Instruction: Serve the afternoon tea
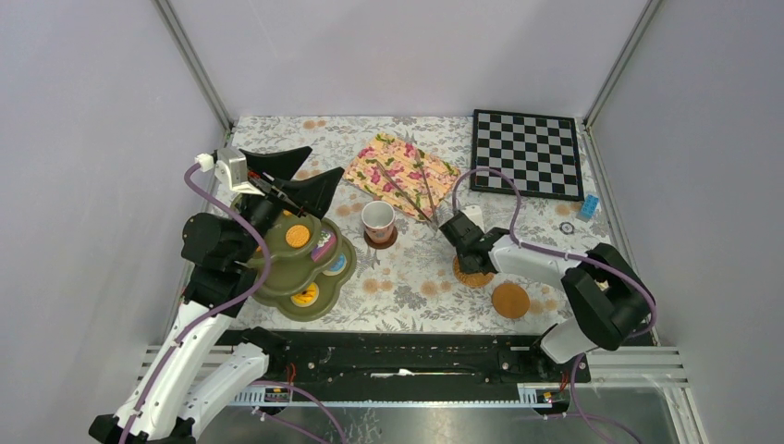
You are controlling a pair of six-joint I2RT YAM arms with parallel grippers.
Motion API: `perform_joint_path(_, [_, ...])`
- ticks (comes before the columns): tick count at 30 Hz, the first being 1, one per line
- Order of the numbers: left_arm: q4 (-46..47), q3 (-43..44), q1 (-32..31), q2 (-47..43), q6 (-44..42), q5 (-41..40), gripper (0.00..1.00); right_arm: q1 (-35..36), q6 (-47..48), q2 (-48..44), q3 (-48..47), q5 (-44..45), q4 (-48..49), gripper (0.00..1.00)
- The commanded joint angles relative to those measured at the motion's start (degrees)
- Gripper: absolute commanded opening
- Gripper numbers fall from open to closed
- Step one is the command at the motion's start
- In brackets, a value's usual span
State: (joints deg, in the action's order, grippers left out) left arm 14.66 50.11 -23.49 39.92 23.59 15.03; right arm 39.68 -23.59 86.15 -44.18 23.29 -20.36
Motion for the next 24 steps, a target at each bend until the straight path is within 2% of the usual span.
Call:
perform_joint_path(1, [2.41, 0.08, 0.30, -0.28, 0.43, 1.35, 0.99, 0.02, -2.04, 3.13, -1.81, -4.41, -0.19, 0.22])
perform_joint_path(7, [2.44, 0.17, 0.37, -0.67, 0.53, 1.63, 0.99, 6.02, -4.29, 7.67, -5.53, -11.11, 6.17, 0.22])
perform_joint_path(13, [2.15, 0.25, 0.32, -0.55, 0.14, 1.29, 0.99, 10.53, -17.08, 11.94, -5.17, -18.75, 22.46, 0.22])
perform_joint_path(21, [1.94, 0.43, 0.33, -0.79, -0.09, 1.29, 0.99, 14.73, -22.87, 15.55, -3.80, -18.63, 34.51, 0.22])
perform_joint_path(24, [1.79, 0.43, 0.37, -0.82, -0.34, 0.98, 0.99, 16.03, -24.13, 16.44, -4.36, -18.11, 34.86, 0.22])
